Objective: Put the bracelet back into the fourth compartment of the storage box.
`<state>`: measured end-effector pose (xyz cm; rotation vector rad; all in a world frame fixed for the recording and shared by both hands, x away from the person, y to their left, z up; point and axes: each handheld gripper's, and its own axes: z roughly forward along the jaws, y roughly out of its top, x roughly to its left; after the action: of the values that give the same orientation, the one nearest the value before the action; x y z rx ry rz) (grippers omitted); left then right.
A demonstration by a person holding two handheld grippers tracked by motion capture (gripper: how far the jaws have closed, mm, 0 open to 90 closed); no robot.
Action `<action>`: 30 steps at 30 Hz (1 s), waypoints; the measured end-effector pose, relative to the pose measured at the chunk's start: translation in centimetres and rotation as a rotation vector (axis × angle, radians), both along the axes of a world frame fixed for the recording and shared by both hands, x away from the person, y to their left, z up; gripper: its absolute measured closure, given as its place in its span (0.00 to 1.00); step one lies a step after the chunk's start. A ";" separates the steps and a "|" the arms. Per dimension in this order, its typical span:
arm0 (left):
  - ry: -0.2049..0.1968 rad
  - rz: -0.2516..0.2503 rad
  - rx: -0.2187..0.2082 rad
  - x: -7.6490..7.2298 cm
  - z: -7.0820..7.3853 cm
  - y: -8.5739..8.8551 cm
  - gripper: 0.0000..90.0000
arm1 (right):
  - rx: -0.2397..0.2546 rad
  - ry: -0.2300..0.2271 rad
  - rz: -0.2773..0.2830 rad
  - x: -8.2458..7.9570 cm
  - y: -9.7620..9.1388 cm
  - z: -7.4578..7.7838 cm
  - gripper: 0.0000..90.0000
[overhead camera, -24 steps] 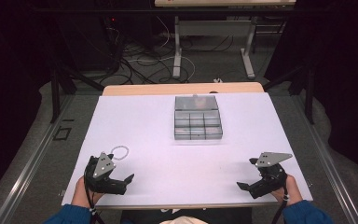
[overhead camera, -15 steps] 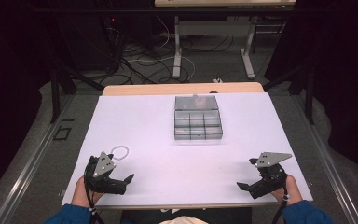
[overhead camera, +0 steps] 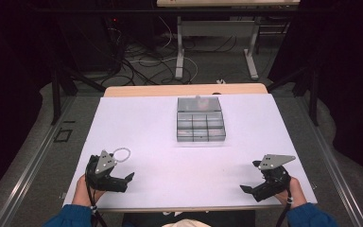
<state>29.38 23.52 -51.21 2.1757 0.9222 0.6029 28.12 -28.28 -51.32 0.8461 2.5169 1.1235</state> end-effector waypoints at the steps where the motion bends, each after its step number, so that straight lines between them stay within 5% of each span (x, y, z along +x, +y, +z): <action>1: 0.000 0.003 0.000 0.1 -0.1 0.0 0.00 | 0.000 0.005 0.006 0.0 0.0 0.0 0.00; 30: 0.073 0.036 0.035 2.4 -0.9 -0.2 0.02 | 0.000 0.013 0.005 0.1 0.0 -0.1 0.00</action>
<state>31.82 23.29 -52.07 2.2298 0.9977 0.5637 28.18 -28.25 -51.39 0.8503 2.5306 1.1226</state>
